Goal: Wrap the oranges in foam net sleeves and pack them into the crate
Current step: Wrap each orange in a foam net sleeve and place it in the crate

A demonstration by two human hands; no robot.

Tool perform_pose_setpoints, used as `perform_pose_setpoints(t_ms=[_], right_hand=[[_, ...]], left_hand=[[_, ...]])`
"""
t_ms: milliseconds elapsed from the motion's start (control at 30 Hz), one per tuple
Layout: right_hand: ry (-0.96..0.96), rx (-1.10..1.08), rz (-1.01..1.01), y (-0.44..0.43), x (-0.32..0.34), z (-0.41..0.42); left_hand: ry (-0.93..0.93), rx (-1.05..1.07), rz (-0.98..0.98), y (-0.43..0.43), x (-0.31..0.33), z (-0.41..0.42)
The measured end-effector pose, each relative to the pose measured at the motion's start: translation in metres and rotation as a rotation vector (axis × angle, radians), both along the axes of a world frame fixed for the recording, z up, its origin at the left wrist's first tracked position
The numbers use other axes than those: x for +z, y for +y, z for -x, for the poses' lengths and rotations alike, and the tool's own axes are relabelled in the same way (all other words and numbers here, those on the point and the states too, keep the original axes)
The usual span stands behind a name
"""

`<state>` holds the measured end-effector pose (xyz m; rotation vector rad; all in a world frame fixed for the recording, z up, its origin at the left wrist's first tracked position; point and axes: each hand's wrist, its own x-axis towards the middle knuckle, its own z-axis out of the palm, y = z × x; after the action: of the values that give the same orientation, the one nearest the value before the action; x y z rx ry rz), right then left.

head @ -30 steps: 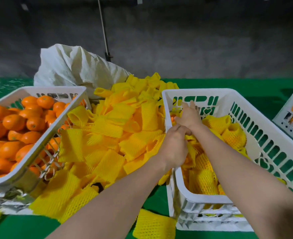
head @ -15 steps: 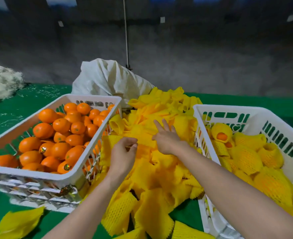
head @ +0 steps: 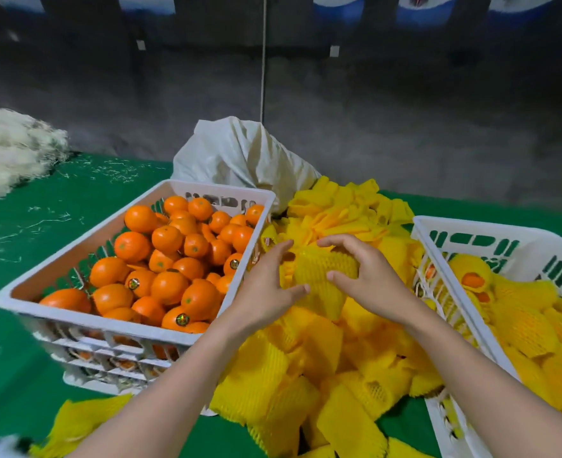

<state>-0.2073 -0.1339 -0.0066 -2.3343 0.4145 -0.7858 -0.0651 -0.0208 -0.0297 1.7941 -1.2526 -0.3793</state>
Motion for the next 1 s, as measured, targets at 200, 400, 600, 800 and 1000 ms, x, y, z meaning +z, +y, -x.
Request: perform_pose_setpoints(t_ms=[200, 400, 600, 800, 1000], right_hand=[[-0.04, -0.218, 0.287, 0.025, -0.011, -0.02], [-0.111, -0.132, 0.262, 0.044, -0.025, -0.055], [0.0, -0.082, -0.138, 0.041, -0.026, -0.063], [0.045, -0.09, -0.332, 0.042, -0.021, -0.053], [-0.046, 0.004, -0.679, 0.053, -0.01, -0.043]], left_hand=[[0.116, 0.062, 0.015, 0.009, 0.001, -0.001], [0.345, 0.023, -0.062, 0.02, 0.016, -0.051], [-0.394, -0.016, -0.735, 0.024, -0.017, -0.137], [-0.563, 0.011, -0.723, 0.024, -0.043, -0.151], [0.591, -0.206, -0.07, 0.041, 0.0, -0.13]])
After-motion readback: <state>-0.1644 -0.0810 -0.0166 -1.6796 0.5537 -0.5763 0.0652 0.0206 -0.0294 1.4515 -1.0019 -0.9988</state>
